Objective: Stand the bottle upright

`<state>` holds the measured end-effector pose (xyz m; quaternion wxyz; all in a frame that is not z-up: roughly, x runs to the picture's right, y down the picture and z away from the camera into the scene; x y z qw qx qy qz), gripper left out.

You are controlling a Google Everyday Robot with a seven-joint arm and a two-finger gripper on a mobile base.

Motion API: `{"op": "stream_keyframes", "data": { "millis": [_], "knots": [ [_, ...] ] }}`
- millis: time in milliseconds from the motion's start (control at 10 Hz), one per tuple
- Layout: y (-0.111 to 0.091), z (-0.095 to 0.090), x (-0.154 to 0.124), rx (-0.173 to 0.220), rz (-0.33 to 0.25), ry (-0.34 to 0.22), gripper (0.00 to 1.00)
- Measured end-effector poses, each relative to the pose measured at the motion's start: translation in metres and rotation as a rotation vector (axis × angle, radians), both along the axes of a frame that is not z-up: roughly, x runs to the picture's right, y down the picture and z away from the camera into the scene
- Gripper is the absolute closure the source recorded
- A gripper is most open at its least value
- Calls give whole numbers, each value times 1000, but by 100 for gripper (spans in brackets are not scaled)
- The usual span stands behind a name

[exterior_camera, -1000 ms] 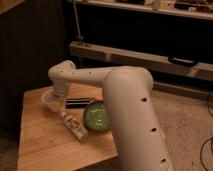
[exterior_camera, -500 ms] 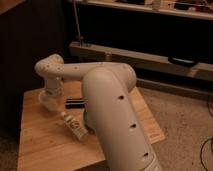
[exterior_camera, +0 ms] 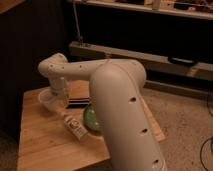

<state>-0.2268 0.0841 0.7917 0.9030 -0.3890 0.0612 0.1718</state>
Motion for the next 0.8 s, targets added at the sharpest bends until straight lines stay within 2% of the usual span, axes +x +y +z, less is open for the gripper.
{"op": "stream_keyframes", "data": {
  "millis": [300,800],
  "knots": [
    [7,-5,2,-10,-44,25,20],
    [14,2,7,-31,-69,58,20]
  ]
}}
